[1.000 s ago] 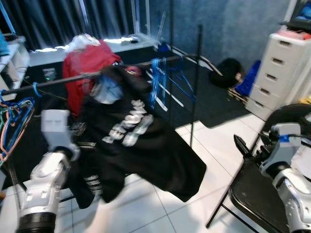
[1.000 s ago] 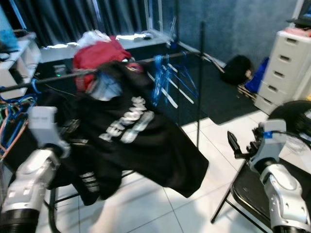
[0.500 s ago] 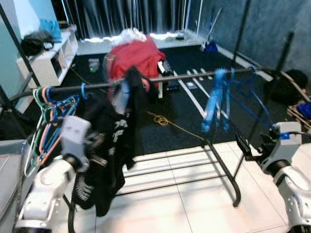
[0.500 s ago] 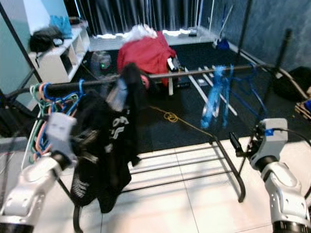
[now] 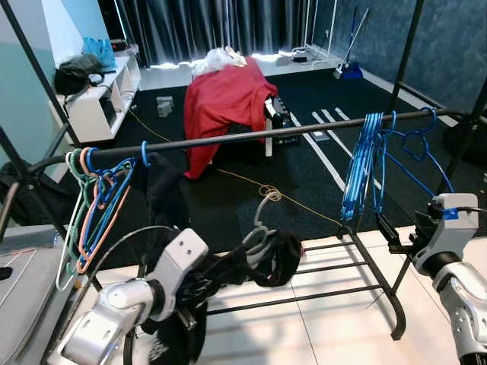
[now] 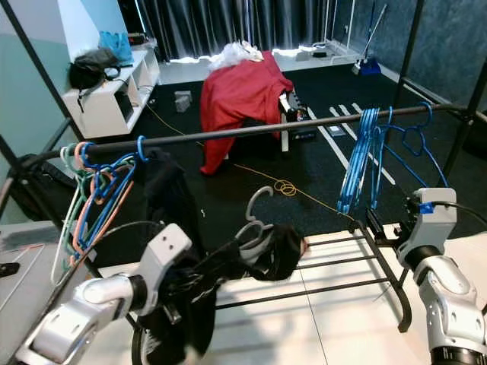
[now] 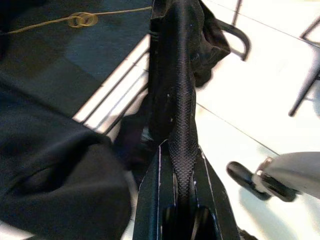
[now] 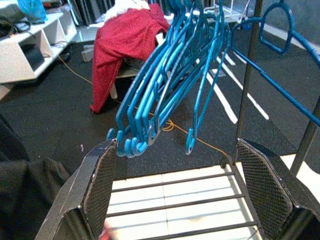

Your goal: Hang hanger

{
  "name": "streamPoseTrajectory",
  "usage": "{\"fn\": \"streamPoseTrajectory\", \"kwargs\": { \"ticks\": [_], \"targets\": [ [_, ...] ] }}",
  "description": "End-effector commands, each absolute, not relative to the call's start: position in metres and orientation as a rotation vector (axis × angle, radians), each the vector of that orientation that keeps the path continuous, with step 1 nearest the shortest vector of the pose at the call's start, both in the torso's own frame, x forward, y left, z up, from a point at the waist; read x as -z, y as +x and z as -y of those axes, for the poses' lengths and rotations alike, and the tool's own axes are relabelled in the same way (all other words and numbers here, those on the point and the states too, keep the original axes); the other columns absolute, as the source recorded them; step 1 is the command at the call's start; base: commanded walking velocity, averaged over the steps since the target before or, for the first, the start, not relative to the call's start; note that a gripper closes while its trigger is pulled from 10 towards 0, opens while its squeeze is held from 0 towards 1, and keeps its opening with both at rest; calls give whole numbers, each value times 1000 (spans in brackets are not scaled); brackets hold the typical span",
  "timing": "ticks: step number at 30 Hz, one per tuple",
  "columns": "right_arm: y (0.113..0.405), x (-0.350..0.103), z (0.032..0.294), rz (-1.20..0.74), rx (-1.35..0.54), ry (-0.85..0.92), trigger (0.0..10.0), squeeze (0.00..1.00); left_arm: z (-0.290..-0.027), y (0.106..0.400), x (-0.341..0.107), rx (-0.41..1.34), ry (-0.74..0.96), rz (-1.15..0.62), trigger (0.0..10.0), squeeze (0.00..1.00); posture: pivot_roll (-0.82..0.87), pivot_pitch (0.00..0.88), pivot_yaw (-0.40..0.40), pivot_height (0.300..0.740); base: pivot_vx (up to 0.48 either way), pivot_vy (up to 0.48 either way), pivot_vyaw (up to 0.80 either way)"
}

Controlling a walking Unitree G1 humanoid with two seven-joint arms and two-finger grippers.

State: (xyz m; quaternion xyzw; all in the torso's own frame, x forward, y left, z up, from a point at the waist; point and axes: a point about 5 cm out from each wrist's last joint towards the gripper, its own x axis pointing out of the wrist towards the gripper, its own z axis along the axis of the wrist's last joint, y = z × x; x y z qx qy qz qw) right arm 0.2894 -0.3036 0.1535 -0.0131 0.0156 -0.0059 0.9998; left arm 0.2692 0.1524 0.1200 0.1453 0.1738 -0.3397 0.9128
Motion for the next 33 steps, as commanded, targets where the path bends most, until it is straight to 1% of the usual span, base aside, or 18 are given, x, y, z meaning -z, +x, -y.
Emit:
{"fn": "streamPoseTrajectory", "kwargs": {
  "ticks": [1, 2, 3, 4, 6, 7, 8, 9, 11, 15, 16, 19, 22, 23, 24, 25, 28, 33],
  "targets": [
    [288, -151, 303, -41, 14, -19, 10000, 0, -166, 282, -129, 569, 284, -342, 10000, 0, -139, 0, 55, 740, 0, 0, 0],
    [289, -151, 303, -42, 12, -22, 10000, 0, -160, 289, -137, 530, 232, -288, 10000, 0, -140, 0, 58, 740, 0, 0, 0],
    [289, -151, 303, -42, 12, -22, 10000, 0, -160, 289, -137, 530, 232, -288, 10000, 0, -140, 0, 58, 740, 0, 0, 0],
    [289, -151, 302, -43, 11, -24, 10000, 0, -146, 296, -148, 498, 133, -207, 10000, 0, -142, 0, 56, 740, 0, 0, 0],
    [289, -151, 302, -43, 11, -24, 10000, 0, -146, 296, -148, 498, 133, -207, 10000, 0, -142, 0, 56, 740, 0, 0, 0],
    [289, -151, 302, -43, 12, -25, 10000, 0, -138, 299, -152, 487, 91, -183, 10000, 0, -144, 0, 57, 740, 0, 0, 0],
    [288, -151, 302, -43, 13, -24, 10000, 0, -130, 302, -152, 464, 29, -185, 10000, 0, -146, 0, 57, 740, 0, 0, 0],
    [288, -151, 302, -43, 13, -24, 10000, 0, -130, 302, -152, 464, 29, -185, 10000, 0, -146, 0, 57, 740, 0, 0, 0],
    [289, -151, 301, -43, 15, -23, 10000, 0, -115, 313, -148, 392, -53, -216, 10000, 0, -154, 0, 59, 740, 0, 0, 0],
    [289, -151, 301, -44, 17, -24, 10000, 0, -104, 323, -142, 337, -98, -250, 10000, 0, -159, 0, 62, 740, 0, 0, 0],
    [288, -151, 301, -43, 19, -23, 10000, 0, -100, 327, -135, 304, -105, -295, 10000, 0, -166, 0, 67, 740, 0, 0, 0],
    [288, -151, 301, -43, 21, -22, 10000, 0, -99, 329, -131, 284, -104, -325, 10000, 0, -166, 0, 67, 740, 0, 0, 0],
    [287, -151, 301, -42, 25, -20, 10000, 0, -100, 333, -124, 186, -76, -360, 10000, 0, -168, 0, 70, 740, 0, 0, 0],
    [287, -151, 301, -42, 26, -20, 10000, 0, -99, 336, -125, 144, -106, -354, 10000, 0, -169, 0, 69, 740, 0, 0, 0],
    [287, -151, 301, -42, 26, -20, 10000, 0, -99, 336, -125, 144, -106, -354, 10000, 0, -169, 0, 69, 740, 0, 0, 0],
    [287, -151, 301, -43, 28, -19, 10000, 0, -94, 340, -130, 119, -173, -319, 10000, 0, -175, 0, 71, 740, 0, 0, 0],
    [286, -152, 302, -44, 32, -16, 10000, 0, -77, 348, -148, 118, -301, -224, 10000, 0, -183, 0, 72, 740, 0, 0, 0],
    [285, -151, 302, -48, 32, -13, 10000, 0, -63, 348, -155, 180, -307, -188, 10000, 0, -180, 0, 74, 740, 0, 0, 0]
  ]
}}
